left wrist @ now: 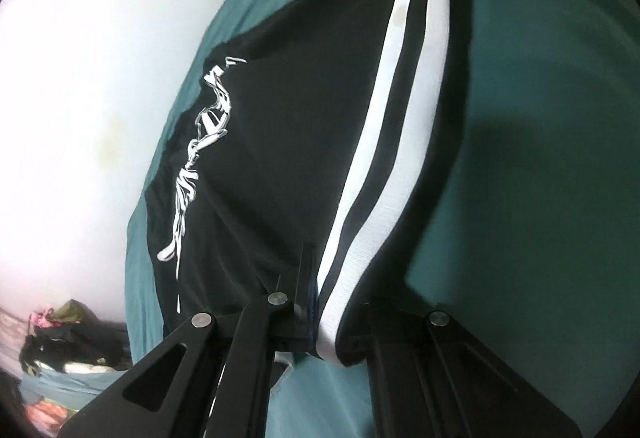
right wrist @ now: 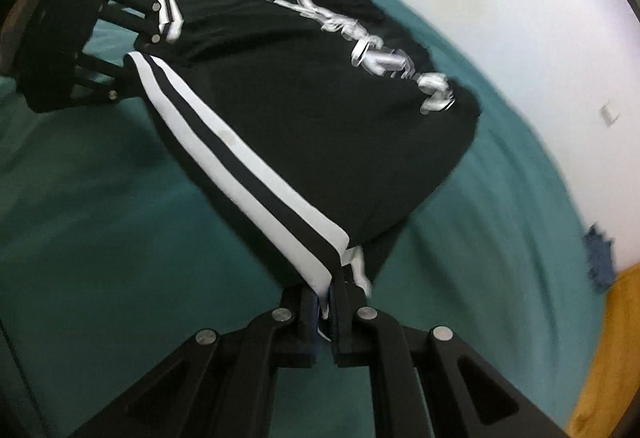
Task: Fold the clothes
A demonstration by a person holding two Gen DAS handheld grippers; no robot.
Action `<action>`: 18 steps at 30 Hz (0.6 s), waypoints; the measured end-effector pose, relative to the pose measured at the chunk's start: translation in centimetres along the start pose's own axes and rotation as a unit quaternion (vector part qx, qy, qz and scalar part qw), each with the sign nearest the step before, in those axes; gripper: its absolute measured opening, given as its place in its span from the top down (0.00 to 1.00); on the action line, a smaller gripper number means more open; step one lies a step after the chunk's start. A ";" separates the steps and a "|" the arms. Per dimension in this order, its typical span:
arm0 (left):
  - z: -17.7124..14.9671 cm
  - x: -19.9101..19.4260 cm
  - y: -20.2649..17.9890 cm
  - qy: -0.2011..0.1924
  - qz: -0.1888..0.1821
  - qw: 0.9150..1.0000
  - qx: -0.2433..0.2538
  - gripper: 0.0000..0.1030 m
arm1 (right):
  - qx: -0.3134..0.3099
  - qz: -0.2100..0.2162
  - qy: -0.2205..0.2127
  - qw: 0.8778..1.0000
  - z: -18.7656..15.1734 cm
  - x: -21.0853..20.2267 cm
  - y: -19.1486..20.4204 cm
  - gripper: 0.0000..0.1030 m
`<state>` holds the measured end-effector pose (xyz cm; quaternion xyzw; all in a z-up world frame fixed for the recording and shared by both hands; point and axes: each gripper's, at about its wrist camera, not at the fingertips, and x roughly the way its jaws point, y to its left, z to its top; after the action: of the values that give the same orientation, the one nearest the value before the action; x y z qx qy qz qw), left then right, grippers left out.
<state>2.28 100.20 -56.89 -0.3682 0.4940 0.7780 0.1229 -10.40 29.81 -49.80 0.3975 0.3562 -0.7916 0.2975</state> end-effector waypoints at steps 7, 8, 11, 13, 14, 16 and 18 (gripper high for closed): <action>-3.8 -1.3 0.2 0.022 0.030 0.999 0.017 0.91 | 0.086 0.099 0.061 0.989 1.7 2.1 -1.6 0.96; -4.2 -1.5 0.1 0.026 0.038 0.999 0.021 0.86 | 0.098 0.114 0.071 0.986 1.7 2.4 -2.3 0.94; -5.6 -2.3 -0.1 0.040 0.057 0.997 0.026 0.54 | 0.075 0.093 0.077 0.990 0.8 0.6 -4.3 0.72; -6.5 -4.0 0.8 0.060 0.037 0.997 -0.003 0.40 | 0.054 0.077 0.060 0.994 0.6 -1.1 -5.8 0.47; -6.9 -5.3 0.8 0.072 0.028 0.997 -0.013 0.32 | 0.037 0.060 0.046 0.996 0.4 -2.2 -6.8 0.42; -7.7 -7.6 0.9 0.095 0.014 0.995 -0.029 0.26 | -0.009 0.024 0.008 1.000 0.1 -4.1 -8.7 0.30; -8.4 -8.8 1.3 0.120 0.020 0.992 -0.029 0.26 | -0.067 -0.017 -0.037 0.997 -0.3 -5.7 -10.4 0.21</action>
<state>11.53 93.89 -51.89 -0.4520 0.4896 0.7447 0.0366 -15.21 36.99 -41.74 0.3414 0.4036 -0.7850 0.3229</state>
